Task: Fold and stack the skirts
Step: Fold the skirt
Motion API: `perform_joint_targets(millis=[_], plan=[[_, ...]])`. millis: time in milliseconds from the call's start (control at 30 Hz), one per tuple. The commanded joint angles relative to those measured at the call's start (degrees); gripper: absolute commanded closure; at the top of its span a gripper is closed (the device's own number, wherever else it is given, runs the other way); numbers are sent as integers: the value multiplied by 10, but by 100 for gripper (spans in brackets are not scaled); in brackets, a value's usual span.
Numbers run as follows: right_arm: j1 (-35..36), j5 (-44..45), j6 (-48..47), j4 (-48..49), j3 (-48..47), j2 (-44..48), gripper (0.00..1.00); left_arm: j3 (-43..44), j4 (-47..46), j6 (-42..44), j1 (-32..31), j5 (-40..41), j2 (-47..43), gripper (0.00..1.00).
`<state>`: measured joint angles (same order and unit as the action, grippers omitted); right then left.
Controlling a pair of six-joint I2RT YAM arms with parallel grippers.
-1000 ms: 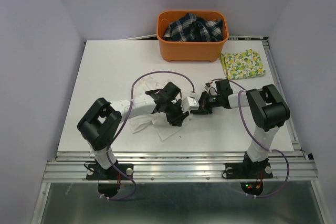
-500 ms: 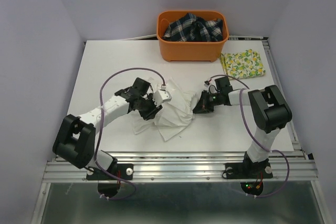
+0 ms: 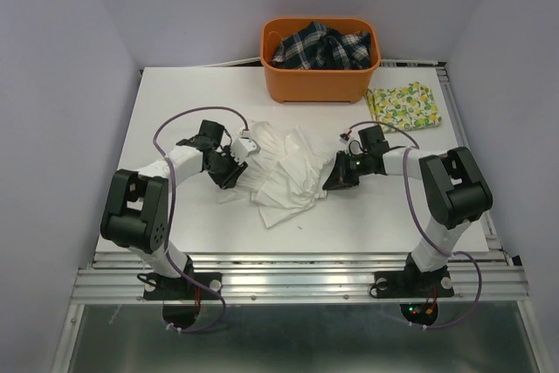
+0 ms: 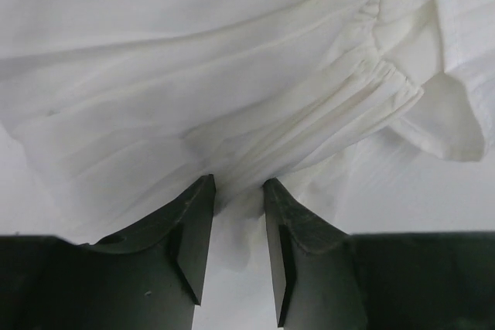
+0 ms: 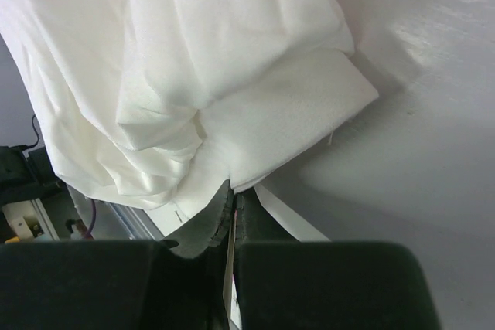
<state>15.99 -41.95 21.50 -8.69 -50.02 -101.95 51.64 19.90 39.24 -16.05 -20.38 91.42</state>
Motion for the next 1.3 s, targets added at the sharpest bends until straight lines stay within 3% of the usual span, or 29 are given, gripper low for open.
perform_joint_targets(millis=[0, 133, 300, 467, 600, 900, 1267], plan=[[-2, 8, -4, -2, 13, 22, 99, 36, 80, 45, 18, -90, -75, 54], [-2, -12, 16, 17, 19, 20, 99, 55, 103, 19, 1, -143, -127, 48], [-2, -16, 18, 25, 22, 14, 99, 71, 88, -28, -44, -144, -150, 41], [-2, -16, 17, 25, 22, 15, 99, 86, 48, -72, -121, -100, -113, 38], [-2, -14, 14, 20, 22, 22, 99, 84, 44, -89, -143, -92, -83, 38], [-2, -11, 9, 17, 26, 26, 99, 35, 44, -130, -144, -81, -77, 39], [-2, -9, 7, 11, 17, 16, 99, 44, 76, -115, -150, -92, -52, 43]])
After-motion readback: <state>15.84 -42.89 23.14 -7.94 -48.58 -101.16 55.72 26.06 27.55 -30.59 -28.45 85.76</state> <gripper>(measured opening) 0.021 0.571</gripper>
